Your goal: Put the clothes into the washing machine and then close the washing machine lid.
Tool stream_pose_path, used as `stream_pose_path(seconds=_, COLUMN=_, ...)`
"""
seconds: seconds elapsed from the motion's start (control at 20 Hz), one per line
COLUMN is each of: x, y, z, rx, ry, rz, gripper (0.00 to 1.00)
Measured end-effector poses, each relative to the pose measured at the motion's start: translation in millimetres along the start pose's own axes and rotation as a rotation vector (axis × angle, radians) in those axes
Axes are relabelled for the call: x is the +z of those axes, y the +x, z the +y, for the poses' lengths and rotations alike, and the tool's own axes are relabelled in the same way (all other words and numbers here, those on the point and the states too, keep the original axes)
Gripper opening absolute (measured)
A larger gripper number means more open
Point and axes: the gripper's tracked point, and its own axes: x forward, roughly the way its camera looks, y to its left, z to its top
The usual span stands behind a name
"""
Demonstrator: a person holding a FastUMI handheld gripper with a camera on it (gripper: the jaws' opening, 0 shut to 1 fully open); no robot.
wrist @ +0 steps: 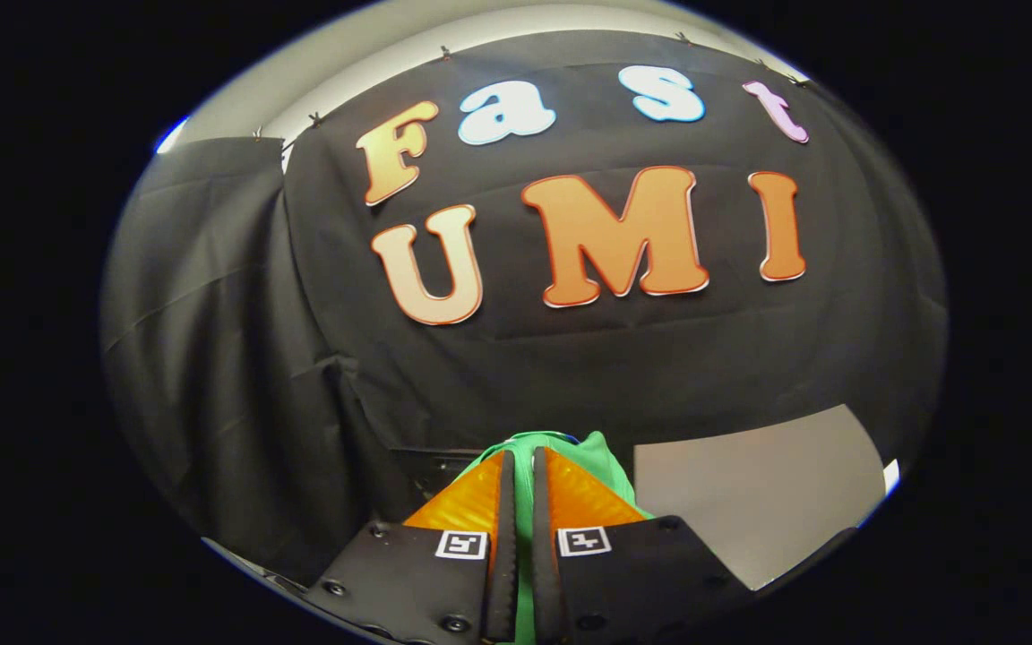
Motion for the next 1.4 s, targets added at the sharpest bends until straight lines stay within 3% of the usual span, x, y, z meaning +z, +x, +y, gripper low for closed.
stream_pose_path(seconds=0.2, x=-2.8, y=9.5, z=39.8, rx=0.082, ry=0.030, rz=-0.017, gripper=0.15)
stream_pose_path(seconds=0.25, x=-4.1, y=17.7, z=42.7, rx=0.076, ry=0.025, rz=-0.031, gripper=0.08)
stream_pose_path(seconds=0.75, x=-48.1, y=64.6, z=49.2, rx=0.084, ry=-0.001, rz=0.055, gripper=0.08)
stream_pose_path(seconds=1.4, x=-166.4, y=113.4, z=45.7, rx=0.075, ry=0.005, rz=0.251, gripper=0.08)
